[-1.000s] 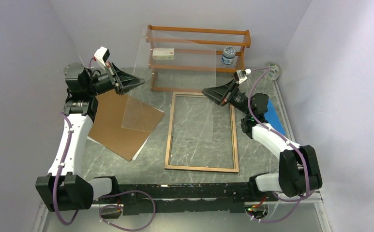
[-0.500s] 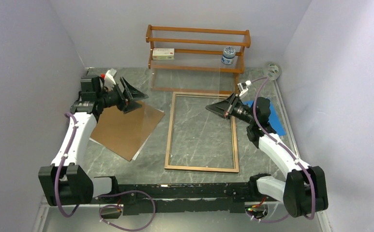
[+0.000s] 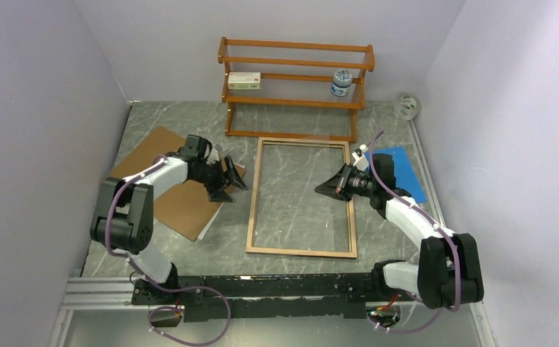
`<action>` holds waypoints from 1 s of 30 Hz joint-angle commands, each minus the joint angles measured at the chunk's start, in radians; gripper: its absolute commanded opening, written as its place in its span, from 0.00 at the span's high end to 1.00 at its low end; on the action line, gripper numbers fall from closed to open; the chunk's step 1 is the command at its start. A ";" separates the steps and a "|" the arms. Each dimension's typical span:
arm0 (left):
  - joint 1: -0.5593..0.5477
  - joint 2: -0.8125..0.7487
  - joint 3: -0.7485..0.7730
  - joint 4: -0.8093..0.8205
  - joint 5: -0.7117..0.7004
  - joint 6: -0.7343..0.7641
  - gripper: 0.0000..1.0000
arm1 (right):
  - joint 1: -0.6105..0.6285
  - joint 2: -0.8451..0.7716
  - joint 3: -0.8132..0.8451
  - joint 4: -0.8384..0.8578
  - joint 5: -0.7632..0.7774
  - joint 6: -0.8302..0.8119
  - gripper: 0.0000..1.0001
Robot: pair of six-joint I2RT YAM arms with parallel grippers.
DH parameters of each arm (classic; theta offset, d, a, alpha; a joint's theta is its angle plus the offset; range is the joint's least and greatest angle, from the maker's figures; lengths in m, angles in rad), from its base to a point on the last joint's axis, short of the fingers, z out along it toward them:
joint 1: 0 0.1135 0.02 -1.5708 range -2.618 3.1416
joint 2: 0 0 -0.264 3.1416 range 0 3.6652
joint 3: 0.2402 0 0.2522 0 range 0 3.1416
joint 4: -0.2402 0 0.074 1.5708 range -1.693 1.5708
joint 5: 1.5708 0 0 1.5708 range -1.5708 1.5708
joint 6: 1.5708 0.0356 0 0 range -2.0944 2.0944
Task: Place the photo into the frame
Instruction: Place the photo frame item in the photo frame.
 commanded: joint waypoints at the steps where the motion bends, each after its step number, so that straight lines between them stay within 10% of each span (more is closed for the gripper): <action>1: -0.055 0.072 0.073 0.041 -0.103 0.036 0.23 | -0.043 -0.008 0.048 -0.116 0.054 -0.158 1.00; 30: -0.154 0.356 0.261 -0.014 -0.164 0.117 0.41 | -0.128 0.060 0.072 -0.190 0.183 -0.445 1.00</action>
